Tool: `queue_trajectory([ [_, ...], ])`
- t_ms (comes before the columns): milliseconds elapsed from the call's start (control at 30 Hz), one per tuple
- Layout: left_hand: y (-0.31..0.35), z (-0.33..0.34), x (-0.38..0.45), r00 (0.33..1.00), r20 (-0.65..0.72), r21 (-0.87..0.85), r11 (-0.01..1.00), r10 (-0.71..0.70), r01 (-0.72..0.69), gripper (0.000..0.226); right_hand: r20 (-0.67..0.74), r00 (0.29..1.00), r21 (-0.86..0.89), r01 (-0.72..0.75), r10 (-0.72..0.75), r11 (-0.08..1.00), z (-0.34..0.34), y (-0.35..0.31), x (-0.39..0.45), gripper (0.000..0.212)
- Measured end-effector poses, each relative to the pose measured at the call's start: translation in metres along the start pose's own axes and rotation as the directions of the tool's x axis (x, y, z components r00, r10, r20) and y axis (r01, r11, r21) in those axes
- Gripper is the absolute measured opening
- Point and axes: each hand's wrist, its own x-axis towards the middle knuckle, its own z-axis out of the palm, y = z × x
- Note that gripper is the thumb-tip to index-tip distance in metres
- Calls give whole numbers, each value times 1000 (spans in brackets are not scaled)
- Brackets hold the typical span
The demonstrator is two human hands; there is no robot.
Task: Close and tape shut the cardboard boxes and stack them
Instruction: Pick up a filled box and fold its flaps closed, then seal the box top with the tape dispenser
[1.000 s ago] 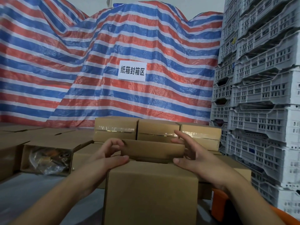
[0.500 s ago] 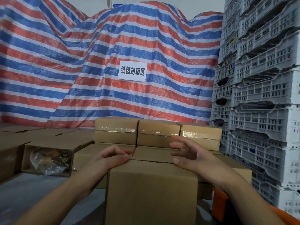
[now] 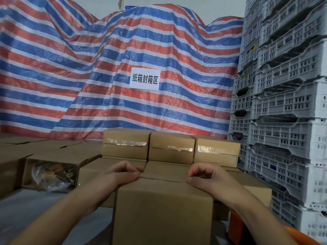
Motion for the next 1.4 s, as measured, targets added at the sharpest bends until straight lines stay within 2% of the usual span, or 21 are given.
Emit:
queue_trajectory([
  [67,13,-2,-1,1000,-17,161,987,-24,26,9,6,1000,-3,1,-1,1000,0,-2,-1,27],
  [133,29,3,-4,999,-31,379,925,-18,28,10,22,1000,-6,-5,5,1000,0,-5,-3,27],
  [200,47,18,-10,999,-19,627,779,35,-15,13,31,1000,-4,4,-3,1000,-1,-8,-4,29],
  [267,59,34,-14,992,45,787,608,114,-105,44,36,999,11,10,-10,1000,-1,-11,-5,30],
  [300,63,41,-14,986,118,829,534,121,-165,63,36,999,20,9,-10,1000,-1,-11,-5,30],
  [367,67,54,-15,963,268,874,411,36,-259,90,30,999,34,12,-13,999,-1,-10,-6,30],
  [433,63,62,-18,944,325,905,312,-64,-290,93,18,1000,33,14,-15,999,0,-8,-5,31],
  [500,56,66,-20,945,325,919,249,-41,-306,83,20,1000,22,14,-15,1000,1,-6,-3,31],
  [600,52,67,-21,946,324,924,218,-5,-315,76,36,999,13,-6,5,1000,1,-7,-3,28],
  [733,51,67,-20,947,320,922,243,-32,-303,73,27,996,90,-81,79,993,0,-13,-9,17],
  [833,52,66,-21,953,299,924,267,-51,-275,74,-75,986,109,-140,149,984,-9,-20,-12,13],
  [867,51,66,-22,954,294,924,271,-50,-271,75,-143,978,42,-151,155,988,-14,-21,-15,16],
  [933,51,67,-24,955,293,920,285,-44,-269,75,-257,953,-213,-216,158,953,-27,-21,-24,24],
  [1000,51,67,-27,957,289,919,292,-42,-265,75,-290,937,-479,-318,194,818,-40,-16,-41,25],
  [1067,52,67,-29,959,282,923,285,-36,-261,75,-307,920,-623,-387,243,680,-49,-10,-64,29],
  [1267,56,76,-42,964,265,938,232,-6,-256,72,-286,856,-745,-481,430,463,-60,8,-129,52],
  [1333,57,78,-46,963,269,941,216,-3,-262,73,-265,851,-764,-472,453,439,-53,16,-139,49],
  [1400,57,78,-50,961,278,941,202,5,-273,75,-262,871,-772,-448,417,451,-41,23,-145,44],
])
